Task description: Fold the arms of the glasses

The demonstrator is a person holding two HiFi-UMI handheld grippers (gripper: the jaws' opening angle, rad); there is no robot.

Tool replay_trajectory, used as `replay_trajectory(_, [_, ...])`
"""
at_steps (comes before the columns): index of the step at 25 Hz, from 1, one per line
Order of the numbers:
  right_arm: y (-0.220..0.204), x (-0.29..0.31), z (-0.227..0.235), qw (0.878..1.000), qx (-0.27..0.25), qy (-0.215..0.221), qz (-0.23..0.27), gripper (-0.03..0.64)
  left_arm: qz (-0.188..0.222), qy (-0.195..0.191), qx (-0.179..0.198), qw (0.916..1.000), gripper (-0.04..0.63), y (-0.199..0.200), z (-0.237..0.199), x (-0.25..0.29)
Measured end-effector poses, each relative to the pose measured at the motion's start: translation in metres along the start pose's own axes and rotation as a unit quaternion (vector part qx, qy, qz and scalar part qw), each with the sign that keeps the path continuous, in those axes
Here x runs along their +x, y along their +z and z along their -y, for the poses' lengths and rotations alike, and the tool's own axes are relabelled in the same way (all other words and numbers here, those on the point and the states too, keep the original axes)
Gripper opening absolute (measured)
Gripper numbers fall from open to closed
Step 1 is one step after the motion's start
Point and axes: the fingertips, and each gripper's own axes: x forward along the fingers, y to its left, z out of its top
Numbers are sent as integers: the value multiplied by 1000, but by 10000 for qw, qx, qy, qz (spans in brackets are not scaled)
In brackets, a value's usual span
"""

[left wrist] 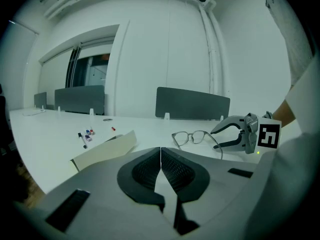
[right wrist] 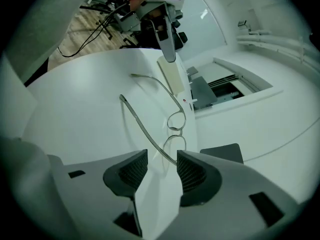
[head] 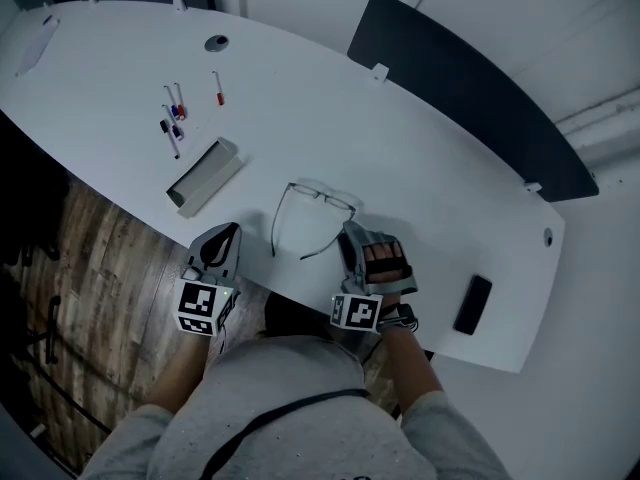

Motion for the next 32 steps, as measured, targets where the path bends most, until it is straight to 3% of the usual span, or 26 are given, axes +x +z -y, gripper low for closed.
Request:
replay_trajectory(2, [1,2,0,9999,-49,-59,107,187,-24,24,14,10000,17,0,-1,5])
replay_trajectory(6, [2,2,7,9989,-17,-268,380,99,-88,52,85,9999,17,0,-3,14])
replay_trajectory(8, [2,3,10,9982,62,-307,503,87,-122,73,70,9999,17,-1,-6,19])
replay_trajectory(16, [-5,-1,32,9909,713,-392,1077,38,-123,135,-238,9996,17,9,-6,34])
replay_trajectory(25, [3,-19,32,9620,1897,441,1913,37,-349,-8,-45,9994,17,6,0,37])
replay_trajectory(29, [4,-23,22,9435,2396,974,2071,37,-513,-410,249,9975,17,1,13,46])
replay_trajectory(30, [3,-23,20,9392,2500,1086,2090,37,-587,-593,340,9959,38,-1,19,48])
replay_trajectory(32, [3,-23,19,9308,2687,1262,2134,37,-708,-930,592,9914,156,-3,31,54])
